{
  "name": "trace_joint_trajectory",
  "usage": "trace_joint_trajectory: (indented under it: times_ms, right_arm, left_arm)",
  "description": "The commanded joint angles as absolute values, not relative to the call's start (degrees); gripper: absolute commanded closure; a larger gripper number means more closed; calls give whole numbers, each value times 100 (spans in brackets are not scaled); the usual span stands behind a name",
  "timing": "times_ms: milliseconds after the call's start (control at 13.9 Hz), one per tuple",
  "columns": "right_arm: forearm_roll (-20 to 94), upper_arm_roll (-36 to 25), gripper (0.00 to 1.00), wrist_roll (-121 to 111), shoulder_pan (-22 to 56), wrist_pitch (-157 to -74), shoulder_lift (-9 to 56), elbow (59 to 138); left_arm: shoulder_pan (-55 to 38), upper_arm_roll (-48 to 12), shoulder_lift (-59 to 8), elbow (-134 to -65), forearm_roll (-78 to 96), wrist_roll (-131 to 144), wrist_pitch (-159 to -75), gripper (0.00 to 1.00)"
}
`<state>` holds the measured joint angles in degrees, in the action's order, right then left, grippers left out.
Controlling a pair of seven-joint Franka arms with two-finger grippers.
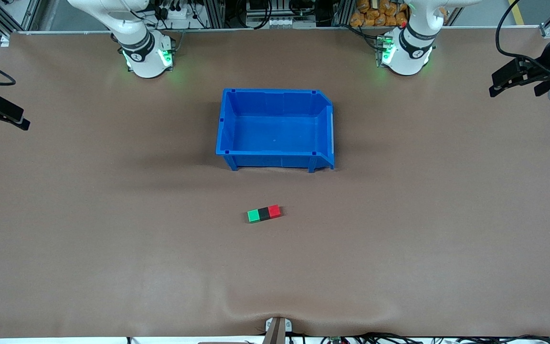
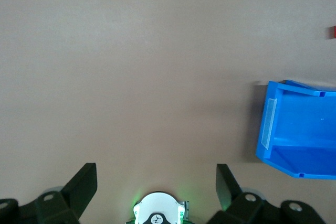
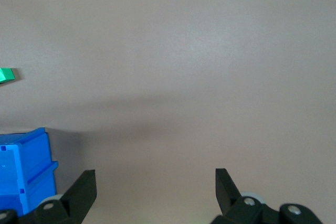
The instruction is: Attach green and red cubes to black cube
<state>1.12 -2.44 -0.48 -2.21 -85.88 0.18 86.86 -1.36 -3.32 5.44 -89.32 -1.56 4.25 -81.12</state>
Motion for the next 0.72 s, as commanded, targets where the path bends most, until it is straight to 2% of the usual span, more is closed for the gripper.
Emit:
trace_joint_trajectory:
  times_ms: [0,647]
  right_arm:
    - [88,-264,0,9,-167,-8490,62,8578]
    - [88,-264,0,-35,-167,-8490,70,8578]
  left_arm:
    - [-141,-369,536,-8807,-264,422,-7989,0]
    - [-132,-448,519,-8728,-466,431,-7937,0]
